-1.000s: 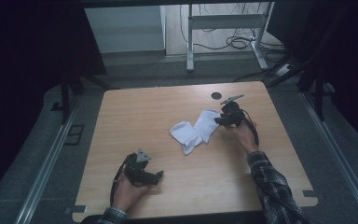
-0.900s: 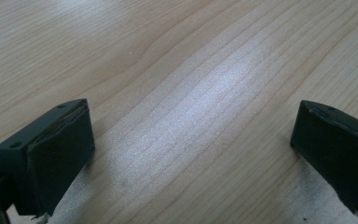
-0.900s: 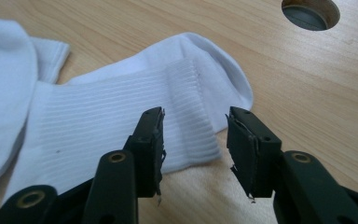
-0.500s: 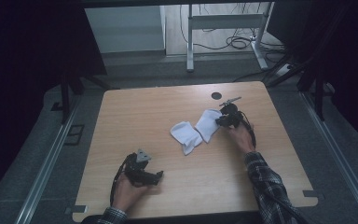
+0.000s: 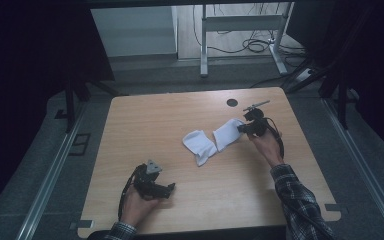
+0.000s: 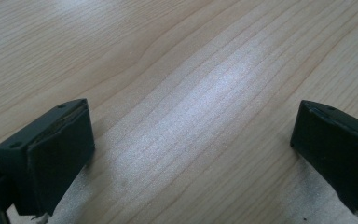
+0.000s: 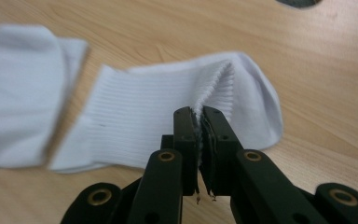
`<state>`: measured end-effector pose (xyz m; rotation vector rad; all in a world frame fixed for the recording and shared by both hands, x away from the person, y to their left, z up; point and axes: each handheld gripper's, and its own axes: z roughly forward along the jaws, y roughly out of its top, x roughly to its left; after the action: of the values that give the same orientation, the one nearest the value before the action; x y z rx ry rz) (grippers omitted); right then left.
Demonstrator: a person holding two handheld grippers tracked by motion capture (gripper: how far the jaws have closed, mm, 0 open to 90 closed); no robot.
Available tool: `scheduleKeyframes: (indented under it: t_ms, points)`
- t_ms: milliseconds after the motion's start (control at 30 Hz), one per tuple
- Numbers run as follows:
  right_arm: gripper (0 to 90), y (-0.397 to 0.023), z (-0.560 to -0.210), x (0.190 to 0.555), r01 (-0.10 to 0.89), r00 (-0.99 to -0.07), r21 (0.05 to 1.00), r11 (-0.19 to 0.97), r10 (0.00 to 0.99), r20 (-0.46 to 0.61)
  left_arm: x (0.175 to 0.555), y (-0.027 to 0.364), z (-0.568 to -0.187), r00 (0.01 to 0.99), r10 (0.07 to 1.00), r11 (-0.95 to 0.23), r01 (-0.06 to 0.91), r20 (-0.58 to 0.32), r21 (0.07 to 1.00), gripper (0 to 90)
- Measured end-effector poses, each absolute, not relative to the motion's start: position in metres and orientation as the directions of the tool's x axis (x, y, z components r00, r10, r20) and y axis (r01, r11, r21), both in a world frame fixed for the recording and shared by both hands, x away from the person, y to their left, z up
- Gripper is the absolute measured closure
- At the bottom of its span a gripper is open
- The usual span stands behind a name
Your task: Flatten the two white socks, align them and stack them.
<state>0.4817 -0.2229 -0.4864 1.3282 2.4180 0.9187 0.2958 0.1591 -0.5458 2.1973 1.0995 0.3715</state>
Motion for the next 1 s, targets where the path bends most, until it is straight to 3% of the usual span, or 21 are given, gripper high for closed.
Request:
scheduleKeyframes:
  t_ms: [333,600,833,1000]
  points:
    - [85.2,-0.199,-0.424,0.475,0.639,-0.606,0.699,0.321,0.77,0.199,0.296,0.159,-0.546,0.611,0.791,-0.445,0.608,-0.03,0.657,0.0]
    - [85.6,-0.175,-0.38,0.469,0.565,-0.653,0.765,0.309,0.734,0.187,0.296,0.159,-0.546,0.607,0.794,-0.441,0.608,-0.029,0.66,0.0]
    - [85.4,-0.2,-0.319,0.449,0.489,-0.641,0.845,0.217,0.746,0.179,0.296,0.159,-0.546,0.609,0.793,-0.443,0.608,-0.029,0.659,0.0]
    - [85.3,-0.225,-0.329,0.444,0.519,-0.602,0.831,0.201,0.776,0.188,0.296,0.158,-0.546,0.608,0.793,-0.444,0.607,-0.026,0.658,0.0]
